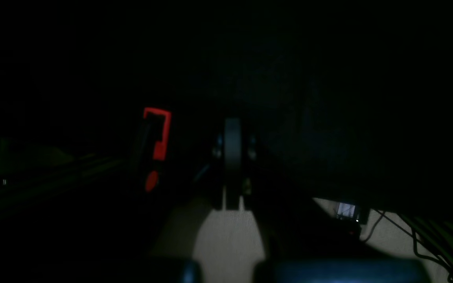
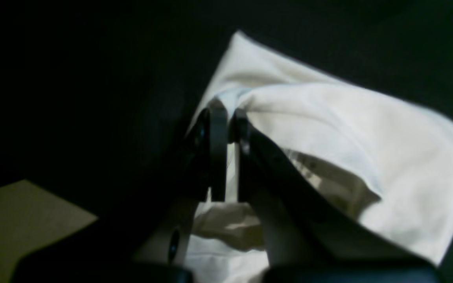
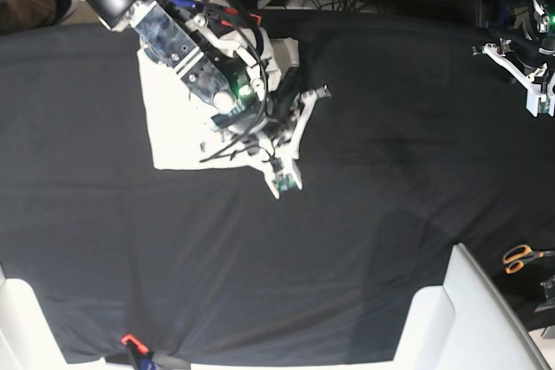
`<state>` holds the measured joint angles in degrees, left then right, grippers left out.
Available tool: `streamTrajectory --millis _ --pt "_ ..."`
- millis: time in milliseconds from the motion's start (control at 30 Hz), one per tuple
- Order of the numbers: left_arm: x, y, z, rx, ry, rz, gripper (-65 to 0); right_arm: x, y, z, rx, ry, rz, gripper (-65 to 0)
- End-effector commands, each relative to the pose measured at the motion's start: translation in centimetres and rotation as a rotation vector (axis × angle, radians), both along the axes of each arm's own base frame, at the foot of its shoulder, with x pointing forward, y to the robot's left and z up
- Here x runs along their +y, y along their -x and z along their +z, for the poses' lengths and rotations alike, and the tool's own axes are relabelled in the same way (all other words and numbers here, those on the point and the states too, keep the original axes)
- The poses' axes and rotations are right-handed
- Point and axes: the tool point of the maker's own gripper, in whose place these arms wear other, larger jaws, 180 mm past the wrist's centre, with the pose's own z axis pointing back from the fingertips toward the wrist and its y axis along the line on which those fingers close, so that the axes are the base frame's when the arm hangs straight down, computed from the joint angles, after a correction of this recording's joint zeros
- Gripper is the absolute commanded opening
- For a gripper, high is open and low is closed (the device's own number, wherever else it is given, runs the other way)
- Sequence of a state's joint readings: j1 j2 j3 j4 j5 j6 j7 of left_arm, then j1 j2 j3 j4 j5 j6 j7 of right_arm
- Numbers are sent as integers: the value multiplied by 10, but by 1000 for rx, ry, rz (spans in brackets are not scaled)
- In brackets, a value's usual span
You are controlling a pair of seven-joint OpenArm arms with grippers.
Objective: Fold the T-shirt properly
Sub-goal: 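Tuck and smooth the shirt edge with the right gripper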
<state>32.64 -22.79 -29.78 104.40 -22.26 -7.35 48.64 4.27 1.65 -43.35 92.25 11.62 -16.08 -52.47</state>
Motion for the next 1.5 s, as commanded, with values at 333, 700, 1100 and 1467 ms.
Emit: streamTrajectory --millis 333,700,1100,1467 --pt "8 1 0 0 -16 13 -650 23 -17 2 -64 -58 -17 -480" --pt "10 -3 0 -9 -14 22 -650 7 -30 48 -240 -95 113 -480" --pt "23 -27 10 -53 -38 28 -650 -50 50 33 -102 -142 -60 -485" --pt "65 -53 16 35 -370 -14 -650 -19 68 25 -66 -174 15 -642"
